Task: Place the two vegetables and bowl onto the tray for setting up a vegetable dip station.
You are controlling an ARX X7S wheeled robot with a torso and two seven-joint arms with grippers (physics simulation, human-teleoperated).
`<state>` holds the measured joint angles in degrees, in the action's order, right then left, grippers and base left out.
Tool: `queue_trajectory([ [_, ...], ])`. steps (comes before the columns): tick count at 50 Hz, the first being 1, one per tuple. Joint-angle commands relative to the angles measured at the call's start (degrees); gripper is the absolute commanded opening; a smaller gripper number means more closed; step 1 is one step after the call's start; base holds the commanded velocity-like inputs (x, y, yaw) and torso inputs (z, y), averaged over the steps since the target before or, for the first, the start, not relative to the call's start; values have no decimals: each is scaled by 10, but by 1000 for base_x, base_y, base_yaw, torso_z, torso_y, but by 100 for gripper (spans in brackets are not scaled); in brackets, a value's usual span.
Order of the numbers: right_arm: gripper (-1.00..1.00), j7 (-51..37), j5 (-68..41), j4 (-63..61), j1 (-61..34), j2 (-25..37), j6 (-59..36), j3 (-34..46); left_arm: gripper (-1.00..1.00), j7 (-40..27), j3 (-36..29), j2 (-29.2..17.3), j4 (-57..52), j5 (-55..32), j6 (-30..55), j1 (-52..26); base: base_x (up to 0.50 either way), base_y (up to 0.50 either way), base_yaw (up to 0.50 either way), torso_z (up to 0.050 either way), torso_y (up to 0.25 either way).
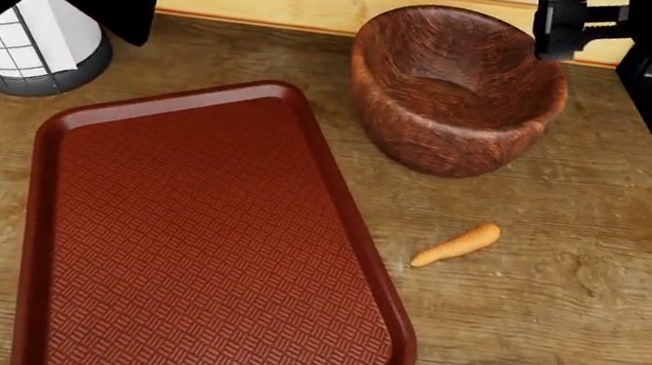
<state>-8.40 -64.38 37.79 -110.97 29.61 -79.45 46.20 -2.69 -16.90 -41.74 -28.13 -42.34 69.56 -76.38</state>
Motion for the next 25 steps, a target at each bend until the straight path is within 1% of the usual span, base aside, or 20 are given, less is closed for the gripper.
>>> queue_trajectory([
  [1, 100, 1, 7, 45, -2, -2, 11, 0, 100, -2, 0, -1, 0, -2, -1, 2, 0, 0, 0, 0, 0],
  [9, 100, 10, 7, 59, 5, -8, 16, 3, 100, -5, -1, 0, -3, -4, 2, 1, 0, 0, 0, 0, 0],
  [13, 100, 18, 0, 82, 3, -19, 6, 1, 100, -6, 0, -2, -5, -6, 4, 1, 0, 0, 0, 0, 0],
  [14, 100, 34, -4, 90, -1, -24, -7, 7, 100, -6, 0, -2, -5, -6, 4, 1, 0, 0, 0, 0, 0],
  [18, 100, 32, -1, 88, 0, -25, -5, 11, 100, -5, 0, -5, -4, -5, 0, 5, 0, 0, 0, 0, 0],
  [25, 100, 35, -18, 76, -1, -21, -37, 12, 100, -5, 1, -5, -2, -7, -3, 7, 0, 0, 0, 0, 0],
])
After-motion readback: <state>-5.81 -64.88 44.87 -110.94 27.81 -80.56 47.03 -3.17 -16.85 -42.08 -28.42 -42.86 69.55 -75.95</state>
